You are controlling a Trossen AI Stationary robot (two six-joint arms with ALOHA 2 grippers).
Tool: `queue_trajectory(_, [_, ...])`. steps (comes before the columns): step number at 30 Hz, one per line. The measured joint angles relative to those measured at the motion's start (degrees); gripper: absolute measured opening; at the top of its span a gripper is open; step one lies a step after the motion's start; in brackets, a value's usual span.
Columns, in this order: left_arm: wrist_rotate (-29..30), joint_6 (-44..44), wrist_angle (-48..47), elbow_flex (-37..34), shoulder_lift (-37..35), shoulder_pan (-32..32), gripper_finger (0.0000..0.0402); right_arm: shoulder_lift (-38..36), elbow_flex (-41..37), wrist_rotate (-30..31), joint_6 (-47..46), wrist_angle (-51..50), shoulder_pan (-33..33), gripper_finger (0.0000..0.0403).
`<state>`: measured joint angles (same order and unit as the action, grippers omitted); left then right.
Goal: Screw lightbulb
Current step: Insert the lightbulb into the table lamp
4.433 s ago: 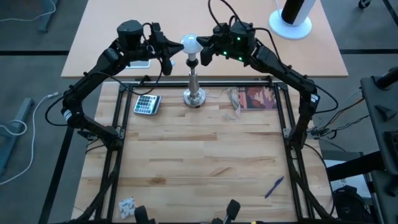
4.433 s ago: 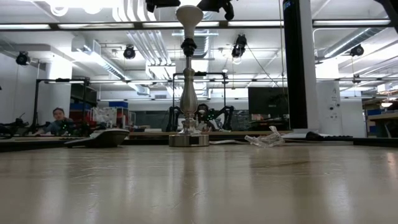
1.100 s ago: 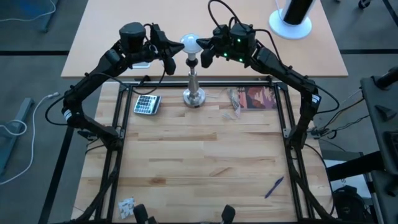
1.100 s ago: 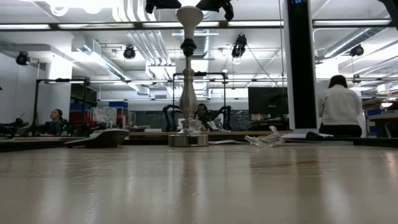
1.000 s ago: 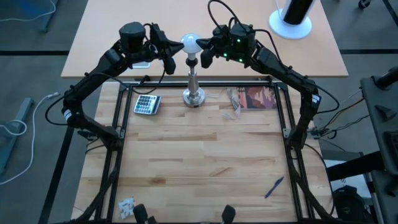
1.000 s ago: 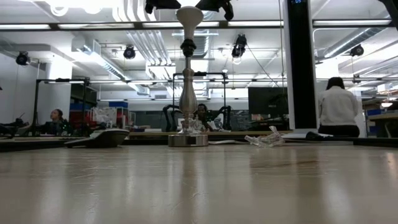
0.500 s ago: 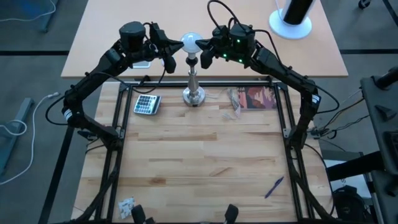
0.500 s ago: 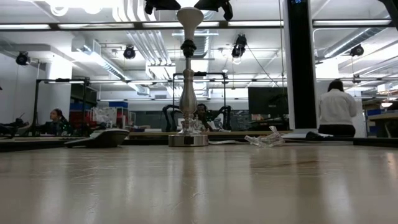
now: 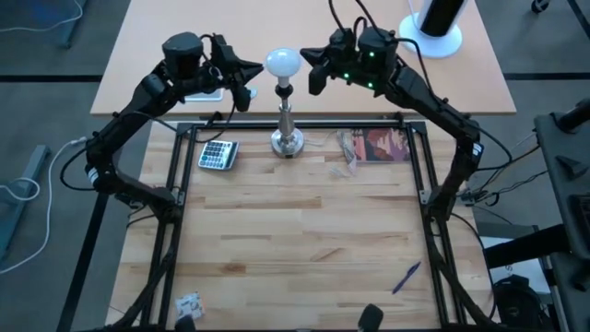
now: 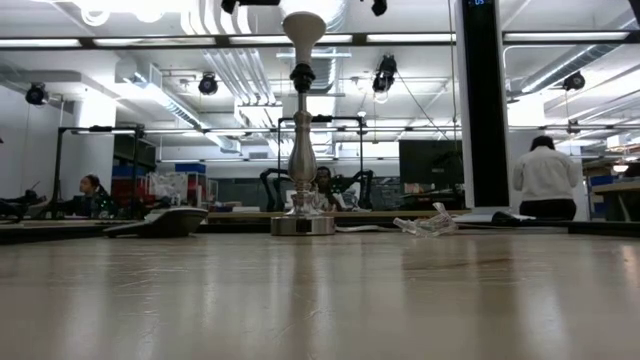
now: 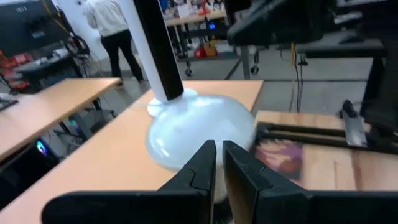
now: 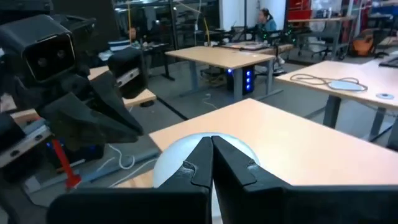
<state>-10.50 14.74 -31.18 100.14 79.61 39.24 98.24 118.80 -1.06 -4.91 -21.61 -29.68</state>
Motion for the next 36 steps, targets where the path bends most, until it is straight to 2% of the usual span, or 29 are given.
queue_trajectory(7, [-1.73,0.39,-11.45,-0.89,-0.91,0.00,0.0024,-1.74,0.02,2.78,7.96,-4.15,-0.75,0.0000])
queue_trajectory(12, [-5.13,-1.41,-10.59,-6.62,-1.42,-0.08,0.0022,-1.97,0.00,5.62,10.09,-6.03,-0.64,0.0000])
queue_trajectory(17, [-4.69,-4.54,-2.82,-15.67,-1.63,0.01,0.0025,-2.07,0.00,5.81,9.43,-7.98,-0.84,0.0000])
queue_trajectory(19, [-2.33,-5.63,3.13,-19.90,-1.29,0.02,0.0029,-2.06,0.00,5.76,8.58,-9.17,-0.99,0.0000])
queue_trajectory(22, [-2.57,-6.29,12.02,-25.70,-1.20,-0.25,0.0039,-2.06,0.00,5.79,7.45,-9.97,-1.24,0.0000])
queue_trajectory(26, [-1.69,-7.84,24.48,-33.22,-1.26,-0.59,0.0071,-2.06,0.00,5.79,7.48,-9.90,-1.39,0.0000])
queue_trajectory(30, [3.56,-9.67,35.80,-39.37,-1.24,-0.48,0.0113,-2.06,0.00,5.74,7.66,-9.90,-1.37,0.0000])
queue_trajectory(36, [4.42,-9.86,47.12,-44.53,-0.77,-0.44,0.0159,-2.04,0.00,5.75,9.01,-9.74,-1.48,0.0000])
